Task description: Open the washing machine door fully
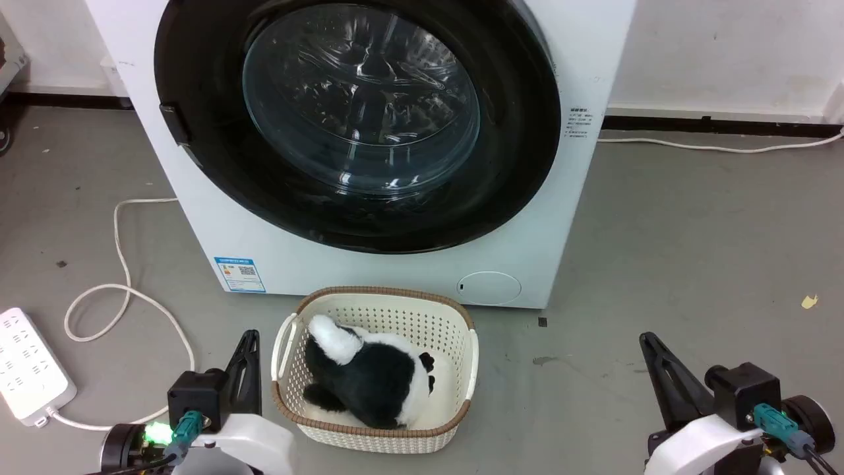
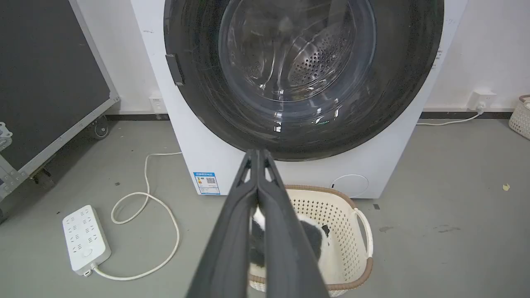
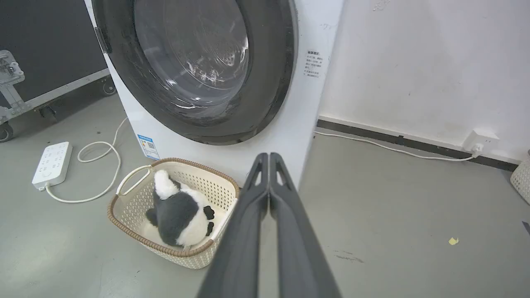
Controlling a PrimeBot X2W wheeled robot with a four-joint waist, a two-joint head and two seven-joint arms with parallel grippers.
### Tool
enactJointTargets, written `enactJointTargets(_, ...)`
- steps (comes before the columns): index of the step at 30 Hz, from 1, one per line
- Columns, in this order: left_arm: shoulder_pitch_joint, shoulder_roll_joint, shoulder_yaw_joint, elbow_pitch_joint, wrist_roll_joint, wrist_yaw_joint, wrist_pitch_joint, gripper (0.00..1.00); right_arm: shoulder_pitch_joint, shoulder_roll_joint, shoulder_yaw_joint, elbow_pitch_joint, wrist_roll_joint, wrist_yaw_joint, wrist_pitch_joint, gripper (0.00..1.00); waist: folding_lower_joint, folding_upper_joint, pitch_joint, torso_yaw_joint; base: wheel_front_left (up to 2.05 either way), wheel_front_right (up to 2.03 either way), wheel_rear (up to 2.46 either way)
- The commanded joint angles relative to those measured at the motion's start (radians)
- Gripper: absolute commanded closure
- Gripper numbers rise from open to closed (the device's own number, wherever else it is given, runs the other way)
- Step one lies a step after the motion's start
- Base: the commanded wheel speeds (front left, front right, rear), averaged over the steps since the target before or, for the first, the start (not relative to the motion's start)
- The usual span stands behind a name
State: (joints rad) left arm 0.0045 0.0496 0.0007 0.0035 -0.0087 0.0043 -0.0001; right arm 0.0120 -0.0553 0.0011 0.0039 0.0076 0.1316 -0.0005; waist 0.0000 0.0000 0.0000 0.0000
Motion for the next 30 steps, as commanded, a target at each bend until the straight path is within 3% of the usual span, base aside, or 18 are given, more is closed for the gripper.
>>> enactJointTargets(1, -0.004, 0.001, -0.001, -0.004, 0.009, -0.004, 0.000, 1.00, -0.012, 0.005, -0.001, -0.004, -0.008, -0.001, 0.000, 1.00, 0.0000, 0.0000, 0.000, 0.000, 0.00, 0.00, 0.00)
enactJointTargets(29, -0.004, 0.001, -0.001, -0.004, 0.009, -0.004, 0.000, 1.00, -0.012, 0.005, -0.001, -0.004, -0.008, -0.001, 0.000, 1.00, 0.0000, 0.0000, 0.000, 0.000, 0.00, 0.00, 0.00)
enactJointTargets(30, 0.000, 0.000, -0.001, 0.000, 0.000, 0.000, 0.000, 0.00, 0.000, 0.000, 0.000, 0.000, 0.000, 0.000, 0.000, 0.00, 0.0000, 0.0000, 0.000, 0.000, 0.00, 0.00, 0.00)
